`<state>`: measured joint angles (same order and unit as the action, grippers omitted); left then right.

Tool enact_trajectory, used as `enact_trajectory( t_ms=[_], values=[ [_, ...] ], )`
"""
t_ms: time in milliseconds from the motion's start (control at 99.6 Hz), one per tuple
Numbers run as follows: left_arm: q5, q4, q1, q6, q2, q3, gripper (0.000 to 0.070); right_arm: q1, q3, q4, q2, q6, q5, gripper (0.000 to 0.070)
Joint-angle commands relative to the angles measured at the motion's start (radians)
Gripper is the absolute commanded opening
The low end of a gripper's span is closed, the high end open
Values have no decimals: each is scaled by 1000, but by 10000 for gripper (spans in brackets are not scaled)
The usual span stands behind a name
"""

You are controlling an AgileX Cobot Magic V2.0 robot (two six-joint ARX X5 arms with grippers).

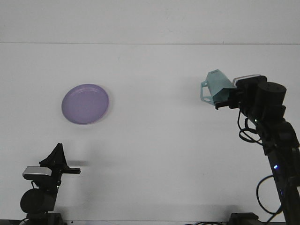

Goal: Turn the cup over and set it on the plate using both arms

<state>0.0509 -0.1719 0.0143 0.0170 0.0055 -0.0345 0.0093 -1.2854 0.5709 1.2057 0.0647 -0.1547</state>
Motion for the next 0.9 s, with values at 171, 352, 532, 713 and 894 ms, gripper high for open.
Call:
enact_trajectory(
  t_ms=[171,352,532,713,894],
  values=[
    [-3,-11,-2,3,-2,19,13,93,-50,221,-27,-42,-3,2],
    [-3,-11,-2,3,-2,19,13,166,-116,366,12,-43,-10,2],
    [-3,-10,-2,3,-2,19,13,270,-198,516,114,-35,-35,2],
    [-3,-10,-2,3,-2,19,13,386,-254,652,263,-8,-29,2],
    [-2,-10,-2,3,-2,19,13,484,-255,673,405,-7,-29,2]
  ],
)
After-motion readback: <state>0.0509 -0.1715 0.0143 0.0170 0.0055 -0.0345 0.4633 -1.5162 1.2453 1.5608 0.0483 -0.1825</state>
